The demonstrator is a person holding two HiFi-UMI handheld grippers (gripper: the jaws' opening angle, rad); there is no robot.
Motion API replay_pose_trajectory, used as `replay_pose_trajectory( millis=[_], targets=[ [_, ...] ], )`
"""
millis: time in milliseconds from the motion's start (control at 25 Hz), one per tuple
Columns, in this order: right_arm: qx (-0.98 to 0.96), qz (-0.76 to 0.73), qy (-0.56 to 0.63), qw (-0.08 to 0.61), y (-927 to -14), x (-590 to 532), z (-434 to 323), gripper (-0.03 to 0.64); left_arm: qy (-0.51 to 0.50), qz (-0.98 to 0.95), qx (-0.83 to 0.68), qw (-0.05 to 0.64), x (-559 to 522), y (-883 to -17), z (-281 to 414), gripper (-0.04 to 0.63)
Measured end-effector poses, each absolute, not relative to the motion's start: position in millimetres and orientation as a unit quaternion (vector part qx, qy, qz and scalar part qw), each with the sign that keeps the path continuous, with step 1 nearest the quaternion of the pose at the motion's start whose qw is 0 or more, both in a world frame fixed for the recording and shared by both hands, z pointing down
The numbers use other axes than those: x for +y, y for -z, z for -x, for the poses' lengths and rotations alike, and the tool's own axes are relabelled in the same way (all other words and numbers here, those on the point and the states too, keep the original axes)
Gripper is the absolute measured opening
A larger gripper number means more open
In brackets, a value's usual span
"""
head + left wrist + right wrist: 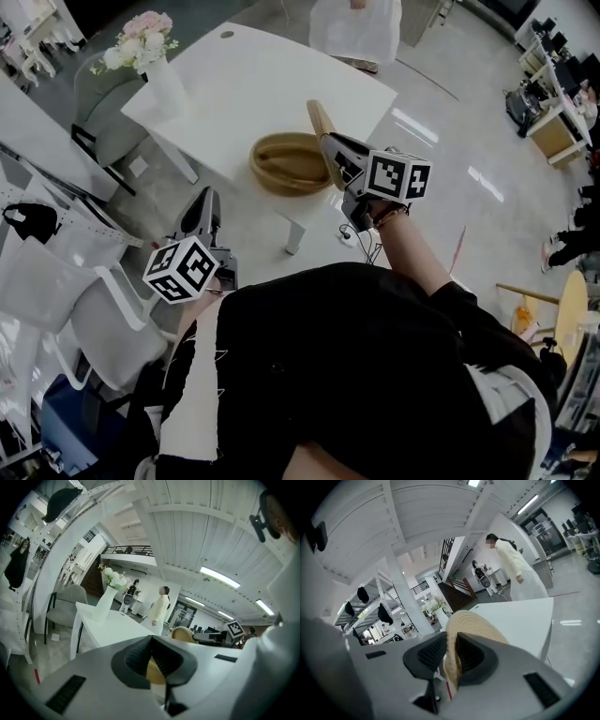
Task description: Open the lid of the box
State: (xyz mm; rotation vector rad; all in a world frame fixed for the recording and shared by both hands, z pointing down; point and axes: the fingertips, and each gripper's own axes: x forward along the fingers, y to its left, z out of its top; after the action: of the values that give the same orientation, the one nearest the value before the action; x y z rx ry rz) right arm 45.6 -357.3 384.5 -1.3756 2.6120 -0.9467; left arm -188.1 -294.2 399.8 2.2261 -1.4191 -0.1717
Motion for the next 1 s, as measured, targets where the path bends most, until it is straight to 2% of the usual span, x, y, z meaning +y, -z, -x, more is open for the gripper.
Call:
replay_pose_trajectory(
  millis=[560,1000],
  targets=[
    [0.82,0.441,0.348,0.111,-377,-338,-95,0.069,0.039,-0.813,-0.526,0.247,-271,-412,159,0.011],
    [0.812,0.418,0.39,0.115,-387,-291,-150,0.063,0.038,-0.813,-0.522,0.255,-230,-405,82,0.011]
  ],
)
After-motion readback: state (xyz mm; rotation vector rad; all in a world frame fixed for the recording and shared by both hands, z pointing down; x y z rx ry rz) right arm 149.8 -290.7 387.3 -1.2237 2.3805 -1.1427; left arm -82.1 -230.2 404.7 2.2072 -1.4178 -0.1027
